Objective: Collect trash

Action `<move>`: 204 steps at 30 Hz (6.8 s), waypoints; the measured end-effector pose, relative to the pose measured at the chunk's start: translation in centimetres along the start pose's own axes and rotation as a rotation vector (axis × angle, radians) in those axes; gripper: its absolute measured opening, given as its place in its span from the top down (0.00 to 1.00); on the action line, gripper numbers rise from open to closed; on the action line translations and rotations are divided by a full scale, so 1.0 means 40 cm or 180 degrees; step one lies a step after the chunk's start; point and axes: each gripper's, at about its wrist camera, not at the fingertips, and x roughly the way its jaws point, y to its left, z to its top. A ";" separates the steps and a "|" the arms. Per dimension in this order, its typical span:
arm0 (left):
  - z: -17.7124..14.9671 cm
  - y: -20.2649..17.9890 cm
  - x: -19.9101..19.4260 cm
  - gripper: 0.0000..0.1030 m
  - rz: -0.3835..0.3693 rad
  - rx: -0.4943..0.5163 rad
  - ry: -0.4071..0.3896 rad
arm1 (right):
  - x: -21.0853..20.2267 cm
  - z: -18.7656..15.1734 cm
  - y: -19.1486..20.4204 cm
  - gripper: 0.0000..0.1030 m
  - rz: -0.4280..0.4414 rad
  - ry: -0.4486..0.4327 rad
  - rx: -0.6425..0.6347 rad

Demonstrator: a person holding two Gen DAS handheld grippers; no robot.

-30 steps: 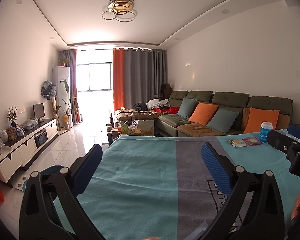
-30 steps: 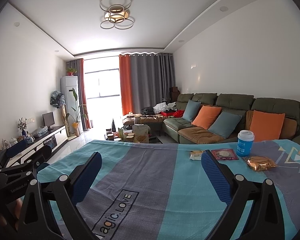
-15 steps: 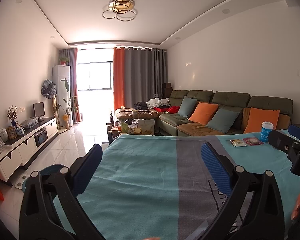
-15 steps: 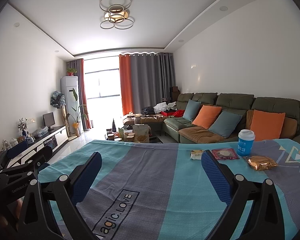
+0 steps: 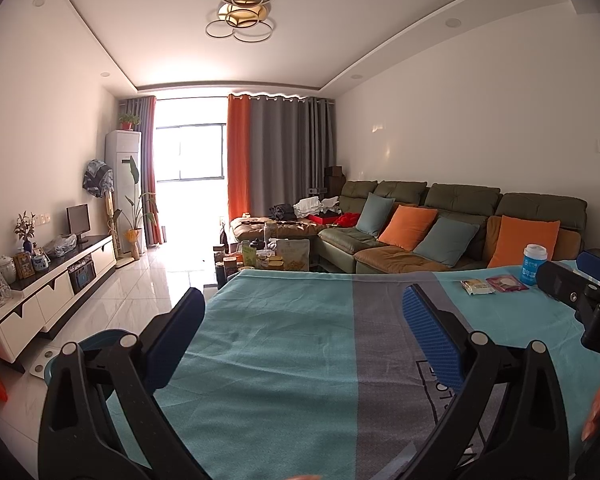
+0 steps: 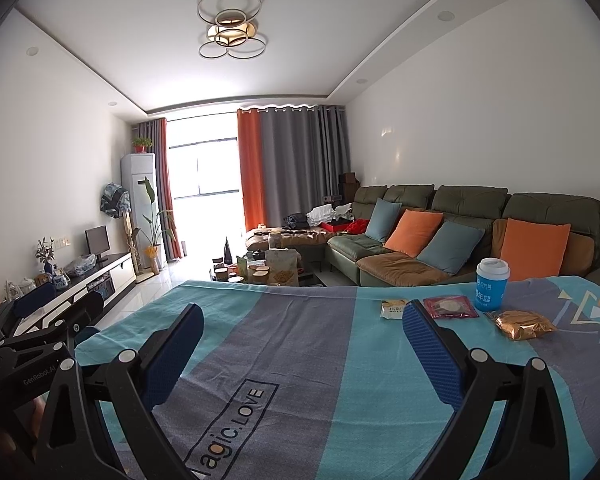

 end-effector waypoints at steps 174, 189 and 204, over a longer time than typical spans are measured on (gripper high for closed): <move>-0.123 0.048 0.666 0.04 0.0076 0.0010 0.2521 | 0.296 -0.099 -0.641 0.05 -0.0882 0.2357 0.0304; -0.123 0.048 0.665 0.04 0.0075 0.0010 0.2521 | 0.296 -0.100 -0.641 0.05 -0.0882 0.2357 0.0303; -0.123 0.048 0.665 0.04 0.0075 0.0010 0.2520 | 0.296 -0.100 -0.641 0.05 -0.0883 0.2357 0.0303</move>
